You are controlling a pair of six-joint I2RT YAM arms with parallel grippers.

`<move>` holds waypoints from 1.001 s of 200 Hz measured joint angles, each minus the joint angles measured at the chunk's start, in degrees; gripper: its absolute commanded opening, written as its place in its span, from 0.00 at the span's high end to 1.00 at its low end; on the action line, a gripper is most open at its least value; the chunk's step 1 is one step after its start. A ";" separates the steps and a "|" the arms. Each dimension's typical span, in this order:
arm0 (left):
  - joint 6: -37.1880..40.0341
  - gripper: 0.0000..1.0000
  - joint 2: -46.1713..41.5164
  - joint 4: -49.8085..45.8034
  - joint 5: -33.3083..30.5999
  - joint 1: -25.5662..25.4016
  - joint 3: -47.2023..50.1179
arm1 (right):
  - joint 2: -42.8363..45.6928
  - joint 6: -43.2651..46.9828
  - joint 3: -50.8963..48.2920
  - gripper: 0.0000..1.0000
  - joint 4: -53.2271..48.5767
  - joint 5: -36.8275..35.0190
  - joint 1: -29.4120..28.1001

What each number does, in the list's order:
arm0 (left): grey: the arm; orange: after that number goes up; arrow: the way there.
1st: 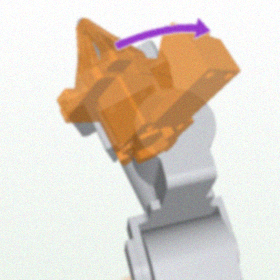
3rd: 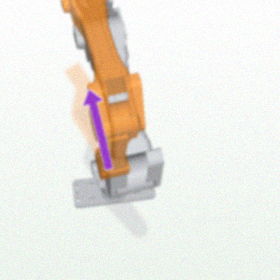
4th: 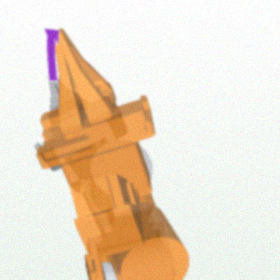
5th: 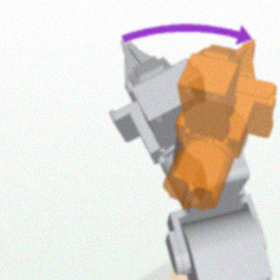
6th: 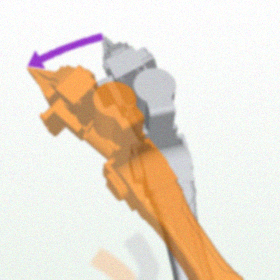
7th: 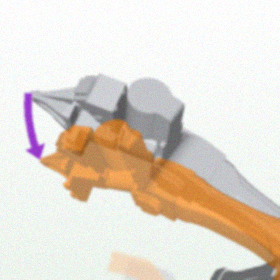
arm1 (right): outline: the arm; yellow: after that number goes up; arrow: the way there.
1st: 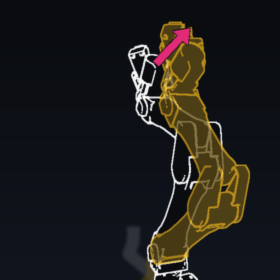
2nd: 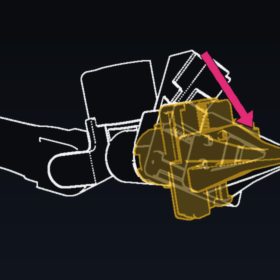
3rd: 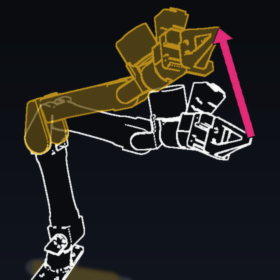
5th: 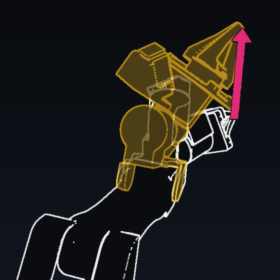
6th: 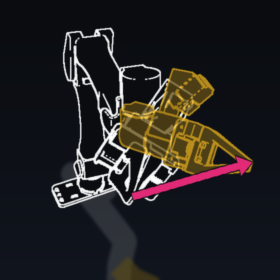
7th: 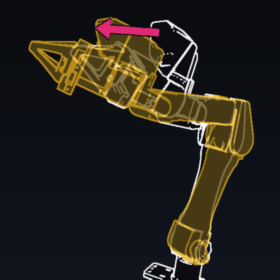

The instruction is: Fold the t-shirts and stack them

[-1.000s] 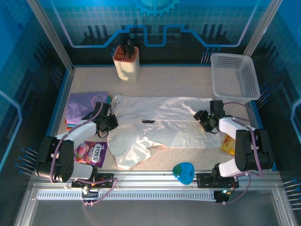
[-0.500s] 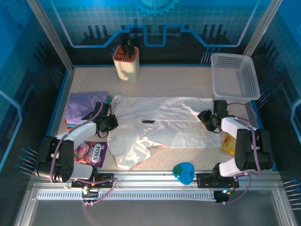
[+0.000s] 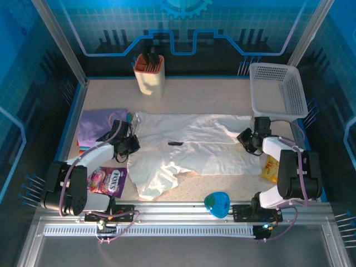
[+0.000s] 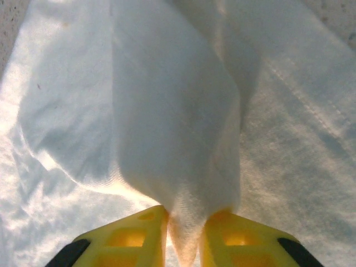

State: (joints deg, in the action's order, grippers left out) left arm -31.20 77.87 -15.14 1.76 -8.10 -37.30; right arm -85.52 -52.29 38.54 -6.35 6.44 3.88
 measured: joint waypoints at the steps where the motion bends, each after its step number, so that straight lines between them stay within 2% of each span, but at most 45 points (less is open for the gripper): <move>1: -0.04 1.00 -0.02 -0.11 0.00 0.00 -0.07 | 0.00 0.09 0.00 0.87 -0.02 -0.02 0.02; 25: -0.42 1.00 -0.35 -1.75 0.92 0.00 -2.01 | -0.02 0.90 0.72 1.00 -0.20 -0.02 0.39; 61: -1.36 1.00 -0.96 -4.39 2.97 0.00 -7.67 | -0.02 4.28 4.87 1.00 -3.17 -0.44 0.44; 107: -1.68 1.00 -0.09 -8.55 5.66 0.76 -20.50 | -0.09 9.57 14.95 1.00 -9.14 -2.03 0.44; 151: -1.42 1.00 6.95 -10.14 8.72 3.98 -34.21 | -4.87 13.18 25.70 1.00 -12.55 -2.32 0.68; 200: -0.52 1.00 16.46 -10.78 11.61 6.27 -46.62 | -11.50 15.30 33.29 1.00 -14.60 -1.86 0.70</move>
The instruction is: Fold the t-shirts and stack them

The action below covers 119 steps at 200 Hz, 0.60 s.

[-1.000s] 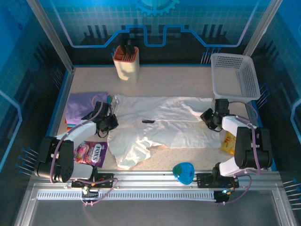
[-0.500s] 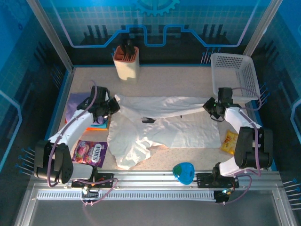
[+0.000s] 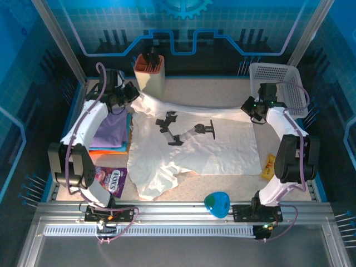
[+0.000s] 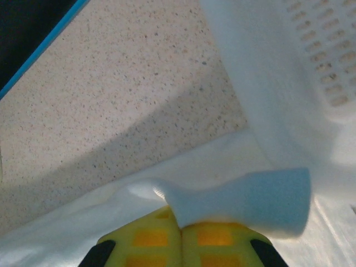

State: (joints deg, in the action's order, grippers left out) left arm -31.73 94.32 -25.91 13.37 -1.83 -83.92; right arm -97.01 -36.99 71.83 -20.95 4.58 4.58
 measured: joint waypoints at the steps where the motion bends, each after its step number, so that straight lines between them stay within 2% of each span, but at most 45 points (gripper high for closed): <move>1: 0.04 1.00 0.26 0.04 0.04 0.07 -0.28 | -0.09 0.04 0.09 1.00 -0.02 0.00 0.00; 37: 0.37 1.00 5.88 0.35 2.27 1.29 -5.86 | -3.80 1.14 5.92 1.00 -0.50 0.83 -0.02; 119: 0.35 1.00 10.01 3.23 3.28 2.86 -7.10 | -12.13 4.66 16.55 1.00 0.20 4.09 -0.07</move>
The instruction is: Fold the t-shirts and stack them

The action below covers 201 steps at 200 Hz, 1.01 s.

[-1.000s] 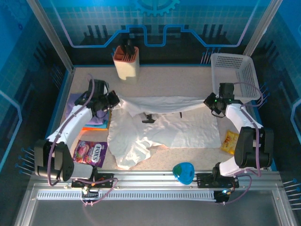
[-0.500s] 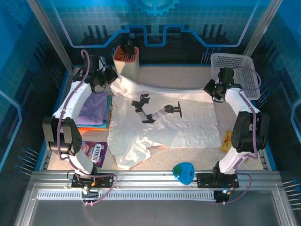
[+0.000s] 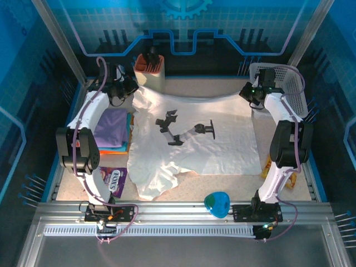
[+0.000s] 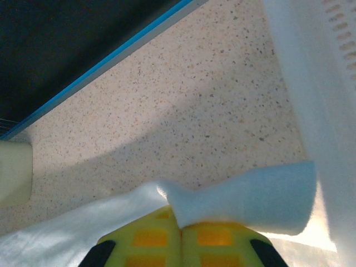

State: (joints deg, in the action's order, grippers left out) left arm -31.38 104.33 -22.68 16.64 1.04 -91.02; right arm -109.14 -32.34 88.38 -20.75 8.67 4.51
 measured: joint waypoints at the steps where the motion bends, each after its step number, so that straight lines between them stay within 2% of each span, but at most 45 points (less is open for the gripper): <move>1: 0.00 1.00 0.00 0.04 0.00 0.02 0.00 | -0.11 0.09 0.11 1.00 0.00 0.02 0.00; 50: -0.15 1.00 0.20 3.78 1.29 0.63 0.48 | -0.79 3.52 0.90 1.00 0.68 0.39 0.00; 90: -0.96 1.00 0.17 6.56 2.78 1.07 5.09 | -0.81 4.92 0.96 1.00 0.85 0.35 -0.28; 150: -2.89 1.00 -3.26 6.36 3.45 1.11 13.49 | 1.44 5.20 -8.50 1.00 -0.04 -1.22 -0.81; 201: -3.96 1.00 -8.41 4.96 3.85 1.11 19.04 | 3.30 4.96 -11.32 1.00 -2.69 -1.79 -0.59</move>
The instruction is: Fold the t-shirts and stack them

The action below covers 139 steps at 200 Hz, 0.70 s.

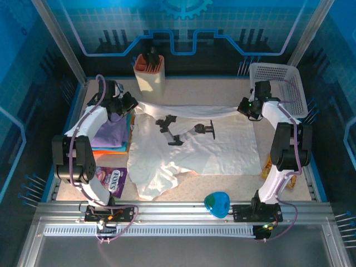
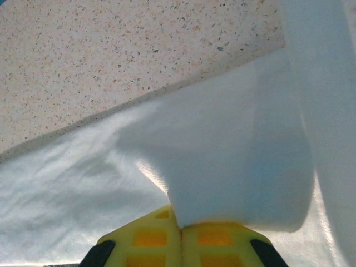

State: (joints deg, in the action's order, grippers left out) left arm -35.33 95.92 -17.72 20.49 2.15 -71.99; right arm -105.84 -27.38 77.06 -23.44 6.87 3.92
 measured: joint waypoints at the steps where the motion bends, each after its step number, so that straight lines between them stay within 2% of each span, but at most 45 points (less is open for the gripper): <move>1: -0.02 1.00 -0.04 -0.04 0.00 0.00 0.07 | 0.00 0.00 0.00 1.00 -0.04 0.00 0.00; 139: -0.74 1.00 -7.41 -6.78 0.37 0.00 9.73 | 0.52 0.11 -4.04 1.00 -6.64 -1.95 0.26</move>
State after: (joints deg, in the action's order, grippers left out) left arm -36.07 88.51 -24.49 20.86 2.15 -62.26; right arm -105.32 -27.27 73.01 -30.09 4.93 4.19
